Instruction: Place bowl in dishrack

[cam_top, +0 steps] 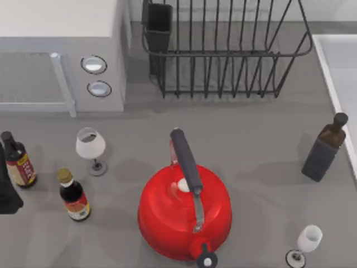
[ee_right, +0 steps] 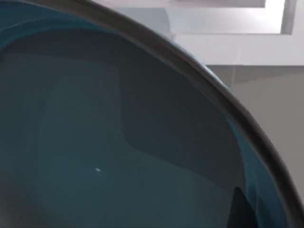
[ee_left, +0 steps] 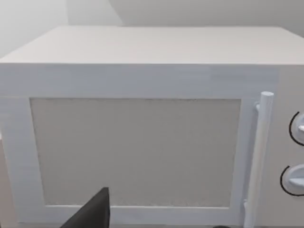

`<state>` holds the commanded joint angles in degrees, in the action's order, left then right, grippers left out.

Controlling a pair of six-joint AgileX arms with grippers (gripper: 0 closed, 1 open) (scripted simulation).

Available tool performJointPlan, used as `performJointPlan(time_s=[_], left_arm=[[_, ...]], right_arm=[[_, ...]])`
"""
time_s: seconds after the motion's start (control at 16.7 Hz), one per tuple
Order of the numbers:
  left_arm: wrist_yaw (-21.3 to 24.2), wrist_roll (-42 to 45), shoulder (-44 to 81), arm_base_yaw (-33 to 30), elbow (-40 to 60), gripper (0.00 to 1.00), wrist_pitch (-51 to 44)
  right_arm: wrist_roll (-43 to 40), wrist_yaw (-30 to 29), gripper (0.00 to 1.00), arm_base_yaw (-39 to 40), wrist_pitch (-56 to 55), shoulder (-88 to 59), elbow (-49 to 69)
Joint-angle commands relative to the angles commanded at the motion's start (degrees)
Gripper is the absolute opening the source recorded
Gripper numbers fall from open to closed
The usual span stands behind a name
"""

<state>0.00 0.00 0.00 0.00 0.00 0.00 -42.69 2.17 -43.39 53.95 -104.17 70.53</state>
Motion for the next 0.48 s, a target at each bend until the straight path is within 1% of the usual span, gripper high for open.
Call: performJointPlan(time_s=[0.3, 0.48], left_arm=[[0.00, 0.00, 0.00, 0.00, 0.00, 1.00, 0.00], [0.00, 0.00, 0.00, 0.00, 0.00, 1.00, 0.00]], right_arm=[[-0.28, 0.05, 0.00, -0.26, 21.44, 1.74, 17.10], [-0.12, 0.05, 0.00, -0.29, 31.28, 3.44, 26.15]])
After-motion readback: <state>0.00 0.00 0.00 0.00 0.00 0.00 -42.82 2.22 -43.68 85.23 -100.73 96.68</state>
